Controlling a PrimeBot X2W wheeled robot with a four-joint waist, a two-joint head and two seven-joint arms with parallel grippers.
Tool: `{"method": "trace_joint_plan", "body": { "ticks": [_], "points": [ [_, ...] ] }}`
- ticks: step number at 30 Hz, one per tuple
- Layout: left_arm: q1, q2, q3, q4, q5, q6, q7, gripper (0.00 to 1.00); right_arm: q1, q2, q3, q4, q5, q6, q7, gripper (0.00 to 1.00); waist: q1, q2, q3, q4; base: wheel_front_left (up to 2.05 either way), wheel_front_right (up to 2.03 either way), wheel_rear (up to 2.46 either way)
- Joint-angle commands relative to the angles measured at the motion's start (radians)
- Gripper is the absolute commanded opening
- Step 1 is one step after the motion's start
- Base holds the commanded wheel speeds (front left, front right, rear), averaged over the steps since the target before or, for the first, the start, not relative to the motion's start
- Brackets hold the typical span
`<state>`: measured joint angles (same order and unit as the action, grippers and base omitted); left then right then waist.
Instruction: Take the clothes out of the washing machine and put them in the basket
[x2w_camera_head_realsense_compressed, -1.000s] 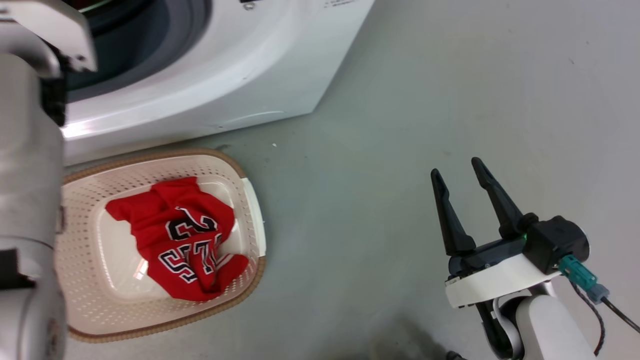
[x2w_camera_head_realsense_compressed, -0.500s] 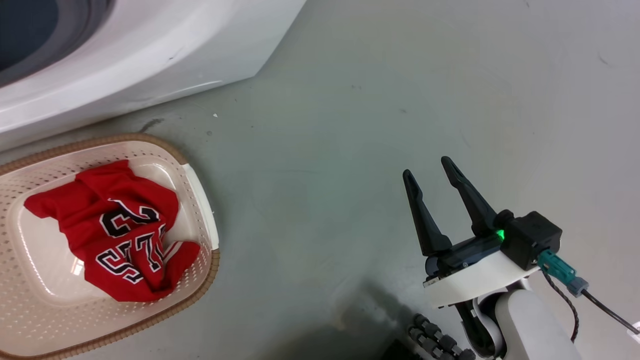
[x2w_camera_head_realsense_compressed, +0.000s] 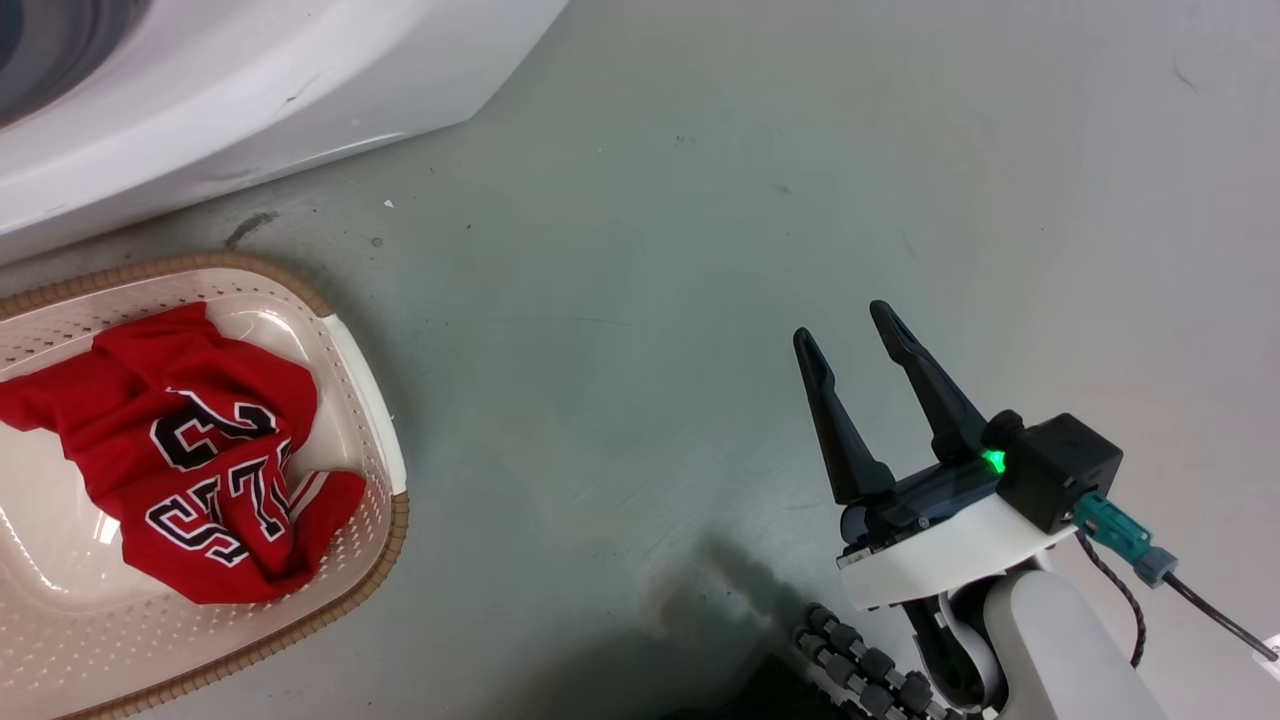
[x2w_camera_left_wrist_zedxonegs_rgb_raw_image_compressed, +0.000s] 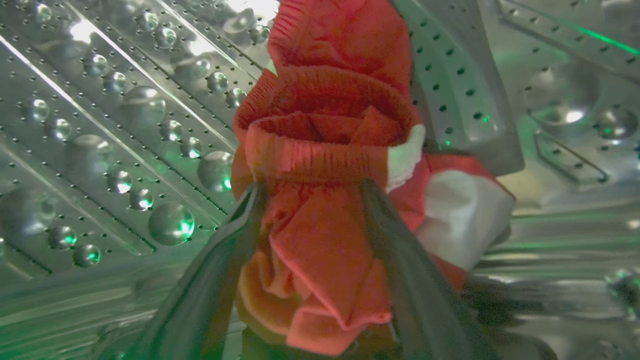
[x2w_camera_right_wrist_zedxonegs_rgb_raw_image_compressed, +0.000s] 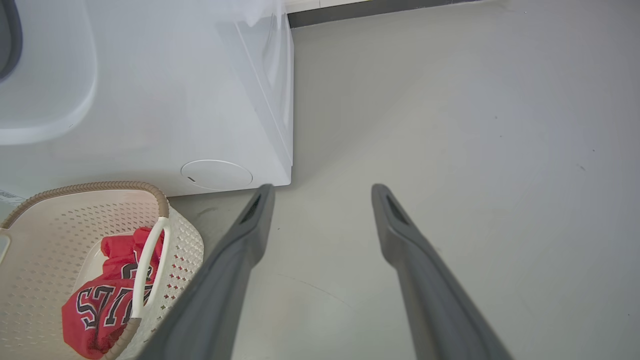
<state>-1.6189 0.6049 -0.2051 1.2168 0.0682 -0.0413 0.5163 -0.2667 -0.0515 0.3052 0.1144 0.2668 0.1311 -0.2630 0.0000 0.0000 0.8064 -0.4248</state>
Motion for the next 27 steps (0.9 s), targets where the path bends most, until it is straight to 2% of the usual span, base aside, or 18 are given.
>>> {"method": "trace_joint_plan", "body": {
  "ticks": [1, 7, 13, 16, 19, 27],
  "points": [
    [0.027, 0.000, -0.003, -0.003, 0.001, 0.011, -0.004, 0.00, -0.020, 0.002, 0.001, -0.002, 0.005, -0.001, -0.002, 1.00, 0.0000, 0.0000, 0.001, 0.000, 0.00, 0.00, 0.00],
    [0.049, 0.012, 0.001, -0.101, -0.012, 0.060, -0.094, 0.00, -0.025, 0.002, -0.005, -0.003, 0.004, -0.001, -0.002, 1.00, 0.0000, 0.0000, -0.006, 0.005, 0.00, 0.00, 0.00],
    [0.115, 0.010, 0.023, -0.198, -0.047, 0.101, -0.245, 0.00, -0.030, 0.002, -0.017, 0.002, -0.009, -0.001, -0.002, 1.00, 0.0000, 0.0000, -0.031, 0.018, 0.00, 0.00, 0.00],
    [0.165, -0.009, 0.040, -0.232, -0.074, 0.119, -0.328, 0.00, -0.027, 0.002, -0.028, 0.002, -0.017, -0.001, -0.002, 1.00, 0.0000, 0.0000, -0.055, 0.027, 0.00, 0.00, 0.00],
    [0.207, -0.012, 0.062, -0.248, -0.105, 0.123, -0.414, 0.00, -0.020, 0.002, -0.041, 0.004, -0.028, -0.001, -0.002, 1.00, 0.0000, 0.0000, -0.086, 0.038, 0.00, 0.00, 0.00],
    [0.324, -0.075, 0.086, -0.237, -0.166, 0.129, -0.604, 0.00, 0.013, 0.002, -0.072, 0.013, -0.046, -0.001, -0.002, 1.00, 0.0000, 0.0000, -0.180, 0.073, 0.00, 0.00, 0.00]
  ]
}}
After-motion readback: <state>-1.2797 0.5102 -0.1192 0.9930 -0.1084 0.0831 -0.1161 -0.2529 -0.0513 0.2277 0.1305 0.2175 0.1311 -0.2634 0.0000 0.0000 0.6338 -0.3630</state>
